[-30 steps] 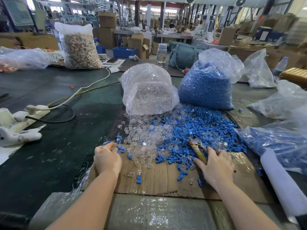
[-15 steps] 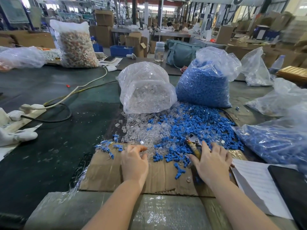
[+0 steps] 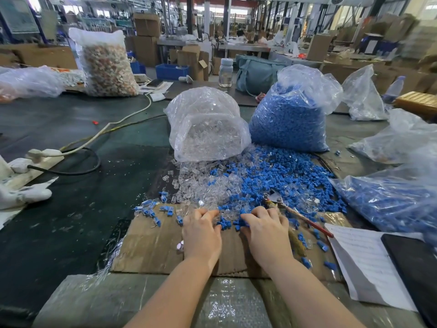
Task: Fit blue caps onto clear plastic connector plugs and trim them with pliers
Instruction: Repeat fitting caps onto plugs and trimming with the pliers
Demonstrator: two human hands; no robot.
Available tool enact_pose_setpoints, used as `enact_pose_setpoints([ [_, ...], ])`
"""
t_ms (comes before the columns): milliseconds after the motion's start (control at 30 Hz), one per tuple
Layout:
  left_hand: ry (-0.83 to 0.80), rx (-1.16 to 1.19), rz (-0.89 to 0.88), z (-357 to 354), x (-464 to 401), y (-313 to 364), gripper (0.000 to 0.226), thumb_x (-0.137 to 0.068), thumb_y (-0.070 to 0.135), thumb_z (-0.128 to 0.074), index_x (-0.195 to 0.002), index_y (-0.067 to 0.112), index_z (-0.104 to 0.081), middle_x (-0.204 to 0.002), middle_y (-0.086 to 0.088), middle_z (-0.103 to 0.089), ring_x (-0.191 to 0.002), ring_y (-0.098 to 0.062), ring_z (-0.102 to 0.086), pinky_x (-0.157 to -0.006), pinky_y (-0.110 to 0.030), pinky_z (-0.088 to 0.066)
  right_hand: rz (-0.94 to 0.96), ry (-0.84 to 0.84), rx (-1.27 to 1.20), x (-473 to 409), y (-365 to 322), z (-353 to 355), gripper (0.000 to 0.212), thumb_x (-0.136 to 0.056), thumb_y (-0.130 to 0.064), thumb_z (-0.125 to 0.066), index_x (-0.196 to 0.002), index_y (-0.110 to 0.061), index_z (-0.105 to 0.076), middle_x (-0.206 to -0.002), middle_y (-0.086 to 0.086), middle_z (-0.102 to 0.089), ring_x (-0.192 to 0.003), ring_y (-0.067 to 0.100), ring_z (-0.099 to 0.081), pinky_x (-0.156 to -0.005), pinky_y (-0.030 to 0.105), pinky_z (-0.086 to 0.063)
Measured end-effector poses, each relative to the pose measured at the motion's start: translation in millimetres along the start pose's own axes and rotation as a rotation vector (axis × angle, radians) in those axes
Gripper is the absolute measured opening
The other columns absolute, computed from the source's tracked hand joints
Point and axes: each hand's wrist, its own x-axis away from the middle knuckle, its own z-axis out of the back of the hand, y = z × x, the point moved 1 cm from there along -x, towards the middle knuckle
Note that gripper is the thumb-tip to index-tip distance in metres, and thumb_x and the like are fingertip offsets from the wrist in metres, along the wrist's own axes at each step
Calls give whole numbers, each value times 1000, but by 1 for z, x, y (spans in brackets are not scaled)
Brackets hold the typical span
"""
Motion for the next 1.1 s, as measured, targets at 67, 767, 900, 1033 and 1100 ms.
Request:
enact_pose_setpoints([
  [67,8,29,-32,-2,-1,0,35,-91,21,-56,-125,26,-56,-119,7,-52,-116,-12,-38,-102,-24,-32,27,-14,-19,-1,-4,-2,34,-97,-26,-38,-127,-38,-50,-124,-6,-47,-116,20,-36,-96,40,-23],
  [767,-36,149,-24,4,-5,0,13,-88,13,-61,-97,20,-65,-99,5,-62,-96,-12,-55,-89,-31,-48,54,32,-38,2,-13,-4,23,-95,-13,-38,-107,-26,-53,-114,-6,-51,-109,18,-43,-98,36,-23],
  [900,-14,178,-23,4,-4,-3,17,-88,10,-60,-100,20,-65,-98,5,-64,-91,-8,-58,-83,-21,-47,54,74,-26,4,-15,-4,28,-92,-13,-42,-109,-28,-57,-114,-7,-51,-108,18,-42,-96,36,-22],
  [1033,19,178,-35,6,-5,-3,21,-89,10,-58,-107,20,-65,-103,5,-65,-94,-9,-58,-85,-21,-46,115,115,-53,6,-29,-3,22,-74,-11,-71,-90,-26,-71,-93,-5,-63,-88,21,-58,-83,39,-40],
  [1100,33,176,-51,7,-6,-3,24,-90,10,-56,-111,19,-65,-107,4,-65,-98,-9,-58,-87,-19,-43,110,117,-42,6,-34,-3,18,-70,-18,-77,-82,-30,-72,-86,-8,-64,-80,19,-59,-76,38,-44],
])
